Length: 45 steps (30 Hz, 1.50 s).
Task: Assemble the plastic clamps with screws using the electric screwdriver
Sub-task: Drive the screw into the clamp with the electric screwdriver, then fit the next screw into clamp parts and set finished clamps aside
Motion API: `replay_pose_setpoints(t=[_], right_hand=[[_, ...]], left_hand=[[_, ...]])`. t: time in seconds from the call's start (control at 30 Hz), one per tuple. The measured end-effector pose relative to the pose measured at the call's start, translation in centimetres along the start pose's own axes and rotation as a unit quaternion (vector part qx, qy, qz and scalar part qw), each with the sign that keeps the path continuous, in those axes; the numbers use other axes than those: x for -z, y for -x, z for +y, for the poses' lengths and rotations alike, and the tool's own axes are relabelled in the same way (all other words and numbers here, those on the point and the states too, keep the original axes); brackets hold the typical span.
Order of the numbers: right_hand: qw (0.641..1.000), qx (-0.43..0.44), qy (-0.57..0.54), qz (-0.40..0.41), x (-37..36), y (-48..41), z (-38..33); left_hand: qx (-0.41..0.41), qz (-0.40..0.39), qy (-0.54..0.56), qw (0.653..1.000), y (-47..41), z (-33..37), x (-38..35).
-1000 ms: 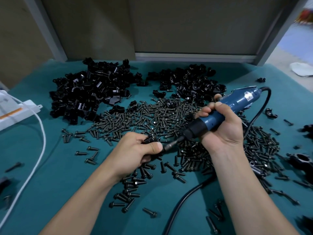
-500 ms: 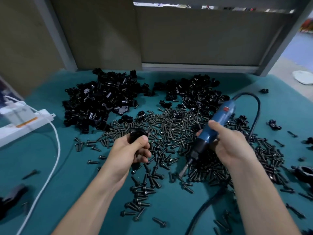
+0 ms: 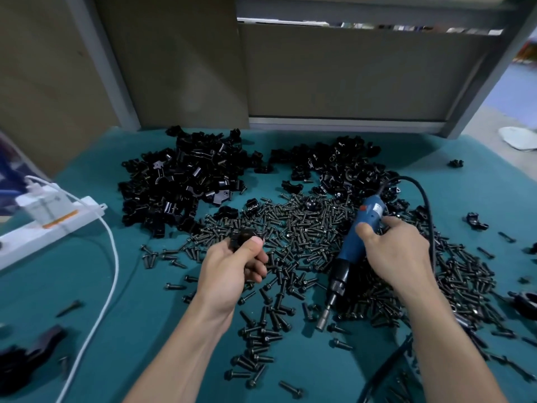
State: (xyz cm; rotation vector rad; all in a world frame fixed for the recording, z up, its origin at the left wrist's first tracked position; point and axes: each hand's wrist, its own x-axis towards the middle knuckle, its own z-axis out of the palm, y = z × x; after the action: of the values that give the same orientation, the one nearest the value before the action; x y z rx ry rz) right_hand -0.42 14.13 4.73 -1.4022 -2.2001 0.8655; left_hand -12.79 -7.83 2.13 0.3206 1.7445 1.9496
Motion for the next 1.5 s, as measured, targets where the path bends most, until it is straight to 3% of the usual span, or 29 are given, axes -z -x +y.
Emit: replay_pose_setpoints(t=[0.13, 0.23, 0.3, 0.47, 0.57, 0.6, 0.67, 0.73, 0.8, 0.87, 1.0, 1.07, 1.3, 1.5], right_hand=[[0.992, 0.109, -0.055, -0.019, 0.7, 2.8, -1.7], [0.965, 0.145, -0.167, -0.143, -1.0, 6.3, -4.3], [0.943, 0.141, -0.211, -0.214, -2.6, 8.1, -5.5], [0.900, 0.079, -0.332, -0.271, -5.8, 11.4, -7.8], [0.845, -0.030, -0.457, -0.277, -6.3, 11.5, -8.5], [0.842, -0.030, -0.462, -0.277, -6.2, 11.4, -8.7], [0.865, 0.062, -0.400, -0.297, -6.0, 11.4, -9.2], [0.876, 0.167, -0.307, -0.333, -6.6, 12.3, -11.2], [0.900, 0.232, -0.200, -0.311, -8.2, 13.6, -14.3], [0.906, 0.277, -0.128, -0.295, -10.6, 15.5, -17.6], [0.847, 0.366, -0.049, -0.382, -16.0, 20.2, -22.1], [0.821, 0.387, -0.015, -0.420, -18.4, 21.8, -23.1], [0.802, 0.365, -0.038, -0.471, -22.7, 23.2, -23.1], [0.842, 0.358, -0.106, -0.388, -21.7, 19.2, -21.4]], left_hand=[[0.004, -0.023, 0.004, 1.000, 0.3, 0.1, -0.4], [-0.049, -0.013, -0.027, 0.998, 0.5, 0.3, -0.5], [-0.124, 0.017, -0.105, 0.987, 0.6, 0.4, -0.3], [-0.254, 0.130, -0.287, 0.914, 1.7, 0.9, -0.9], [-0.229, 0.055, -0.341, 0.910, 2.1, 2.1, -0.7], [-0.204, 0.034, -0.333, 0.920, 2.4, 2.8, -0.2], [-0.142, 0.040, -0.205, 0.968, 2.9, 4.0, 1.0], [-0.103, 0.111, -0.005, 0.989, 4.1, 4.7, 2.8], [-0.105, 0.191, 0.135, 0.967, 5.3, 5.0, 4.7], [-0.112, 0.303, 0.186, 0.928, 6.4, 4.8, 7.1], [-0.099, 0.508, 0.079, 0.852, 8.4, 4.4, 11.8], [-0.087, 0.560, 0.007, 0.824, 9.1, 4.2, 13.8], [-0.070, 0.519, -0.136, 0.841, 9.6, 3.3, 17.3], [-0.053, 0.552, -0.153, 0.818, 9.3, 2.1, 19.4]])
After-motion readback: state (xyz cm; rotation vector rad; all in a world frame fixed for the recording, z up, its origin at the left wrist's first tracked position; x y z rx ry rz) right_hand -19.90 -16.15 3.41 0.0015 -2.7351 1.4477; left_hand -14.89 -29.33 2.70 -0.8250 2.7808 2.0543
